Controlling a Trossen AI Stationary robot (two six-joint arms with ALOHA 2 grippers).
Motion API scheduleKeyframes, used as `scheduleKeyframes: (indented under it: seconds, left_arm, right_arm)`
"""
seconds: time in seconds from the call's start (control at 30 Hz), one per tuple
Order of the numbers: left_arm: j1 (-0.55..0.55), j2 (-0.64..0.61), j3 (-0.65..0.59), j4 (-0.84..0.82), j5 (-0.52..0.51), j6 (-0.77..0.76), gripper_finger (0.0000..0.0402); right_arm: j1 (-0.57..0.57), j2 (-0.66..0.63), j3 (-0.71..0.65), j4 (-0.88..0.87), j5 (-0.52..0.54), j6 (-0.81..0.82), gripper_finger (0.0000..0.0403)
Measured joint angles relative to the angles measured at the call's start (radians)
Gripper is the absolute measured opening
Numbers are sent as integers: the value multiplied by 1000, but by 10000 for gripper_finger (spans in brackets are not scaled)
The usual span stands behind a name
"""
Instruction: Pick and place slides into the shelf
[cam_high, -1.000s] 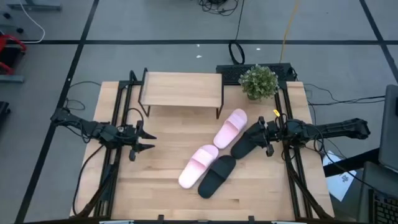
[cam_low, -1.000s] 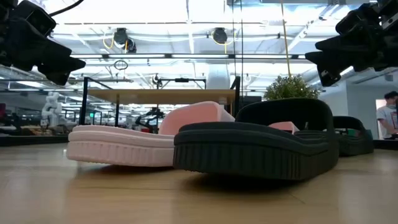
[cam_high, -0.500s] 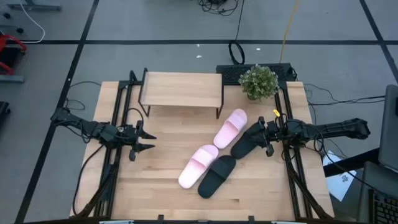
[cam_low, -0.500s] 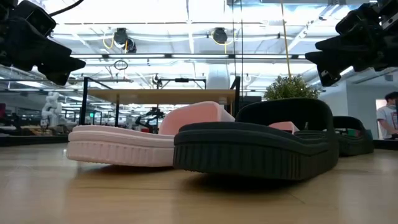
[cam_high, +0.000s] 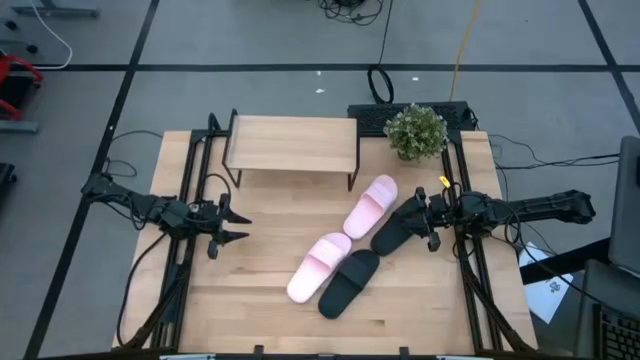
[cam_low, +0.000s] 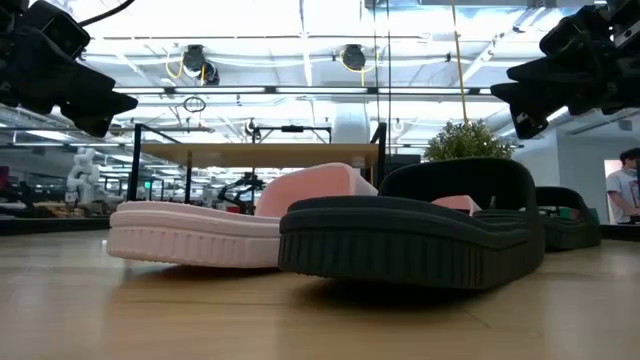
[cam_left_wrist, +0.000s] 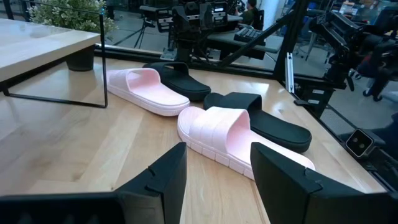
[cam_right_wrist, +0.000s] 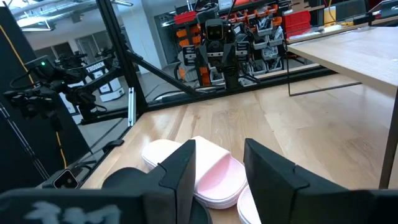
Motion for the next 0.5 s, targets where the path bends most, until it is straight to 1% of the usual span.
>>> scheduleKeyframes:
  seconds: [0.37, 0.5]
  left_arm:
    - [0, 0, 0, 0, 0, 0, 175]
    - [0, 0, 0, 3, -9, 16, 175]
  right_arm:
    - [0, 0, 0, 4, 1, -6, 128]
    - [0, 0, 0, 48, 0, 65, 128]
